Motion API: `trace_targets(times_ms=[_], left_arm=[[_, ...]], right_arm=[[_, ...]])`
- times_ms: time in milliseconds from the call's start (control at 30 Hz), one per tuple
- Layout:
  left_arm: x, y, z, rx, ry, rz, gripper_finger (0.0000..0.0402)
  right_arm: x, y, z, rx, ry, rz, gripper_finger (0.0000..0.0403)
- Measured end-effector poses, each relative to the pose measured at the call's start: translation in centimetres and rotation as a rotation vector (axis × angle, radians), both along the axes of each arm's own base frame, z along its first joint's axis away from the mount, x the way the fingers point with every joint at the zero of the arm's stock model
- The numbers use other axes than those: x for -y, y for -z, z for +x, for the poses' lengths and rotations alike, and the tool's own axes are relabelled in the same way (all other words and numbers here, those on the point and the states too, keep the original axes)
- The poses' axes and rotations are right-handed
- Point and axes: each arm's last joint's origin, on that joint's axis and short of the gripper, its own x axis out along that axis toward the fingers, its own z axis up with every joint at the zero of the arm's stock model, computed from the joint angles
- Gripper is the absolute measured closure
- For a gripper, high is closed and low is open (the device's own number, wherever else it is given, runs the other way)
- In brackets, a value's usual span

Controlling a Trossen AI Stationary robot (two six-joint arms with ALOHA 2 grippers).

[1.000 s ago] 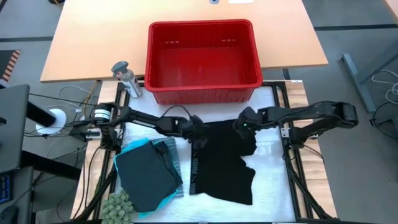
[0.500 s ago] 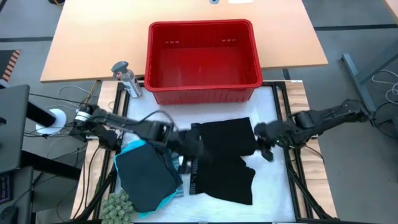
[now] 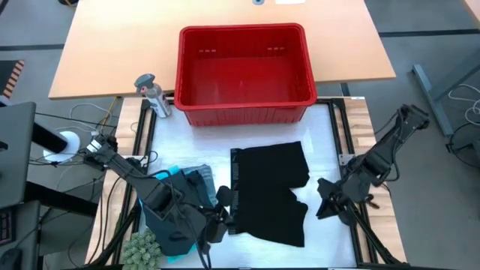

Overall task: Fold Laundry from Bin
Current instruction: Fold the black boxer from the red organizer bin

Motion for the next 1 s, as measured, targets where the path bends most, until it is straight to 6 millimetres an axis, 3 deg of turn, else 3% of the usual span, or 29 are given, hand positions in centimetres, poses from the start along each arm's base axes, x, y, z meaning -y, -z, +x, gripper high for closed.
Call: trace_targets(times_ms=[200, 300, 400, 600, 800, 1000], left_arm=[[0.0, 0.4, -0.1, -0.071, 0.047, -0.067, 0.0385], [0.0, 0.8, -0.4, -0.153, 0.052, -0.168, 0.0353], [0.1, 1.6, -0.5, -0.238, 0.025, -0.226, 0.0311], [1.6, 4.3, -0.1, -0.331, 0.062, -0.099, 0.0248], [3.8, 8.1, 0.9, -0.384, 0.126, 0.03, 0.0243], [4.4, 10.5, 1.9, -0.356, 0.037, 0.16, 0.0243]], right_arm=[[-1.7, 1.5, 0.3, -0.086, -0.042, -0.051, 0.0203], [-2.6, 2.6, 0.7, -0.128, -0.055, -0.096, 0.0139], [-3.6, 3.8, 1.2, -0.172, -0.068, -0.145, 0.0099], [-5.1, 6.6, 2.5, -0.233, -0.106, -0.261, 0.0079], [-6.9, 8.0, 3.9, -0.208, -0.125, -0.254, 0.008], [-9.5, 8.9, 5.1, -0.186, -0.216, -0.351, 0.008]])
